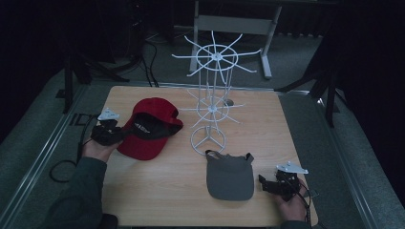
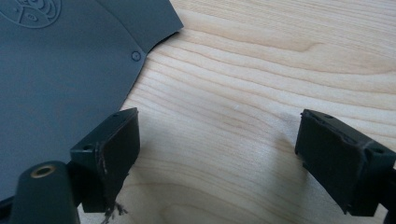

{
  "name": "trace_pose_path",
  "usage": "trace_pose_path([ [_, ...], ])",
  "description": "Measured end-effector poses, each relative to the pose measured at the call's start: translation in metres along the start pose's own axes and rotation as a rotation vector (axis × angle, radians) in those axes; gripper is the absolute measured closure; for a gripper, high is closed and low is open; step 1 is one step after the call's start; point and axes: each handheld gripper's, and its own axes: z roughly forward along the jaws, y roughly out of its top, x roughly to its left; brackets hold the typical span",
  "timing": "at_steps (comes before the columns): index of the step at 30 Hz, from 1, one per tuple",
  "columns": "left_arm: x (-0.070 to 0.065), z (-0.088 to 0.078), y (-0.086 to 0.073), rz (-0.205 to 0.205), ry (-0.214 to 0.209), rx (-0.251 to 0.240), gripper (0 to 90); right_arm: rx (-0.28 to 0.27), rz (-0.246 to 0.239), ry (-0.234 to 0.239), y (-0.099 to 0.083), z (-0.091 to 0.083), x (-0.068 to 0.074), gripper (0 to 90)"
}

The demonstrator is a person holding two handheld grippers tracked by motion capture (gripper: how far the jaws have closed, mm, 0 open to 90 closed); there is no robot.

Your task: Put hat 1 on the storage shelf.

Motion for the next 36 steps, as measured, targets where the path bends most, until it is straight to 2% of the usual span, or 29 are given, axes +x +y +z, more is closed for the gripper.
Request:
trace_pose_path([
  [10, -0.002, -0.014, 0.009, -0.002, 0.049, -0.089, 85.1, 0.000, 0.000, 0.000, 0.000, 0.000, 0.000, 13.8],
  [15, -0.004, -0.020, 0.014, 0.022, 0.058, -0.097, 85.1, 0.000, 0.000, 0.000, 0.000, 0.000, 0.000, 13.8],
  [36, -0.013, -0.047, 0.039, 0.012, 0.125, -0.215, 85.0, 0.000, -0.001, 0.000, 0.000, 0.000, 0.000, 13.8],
])
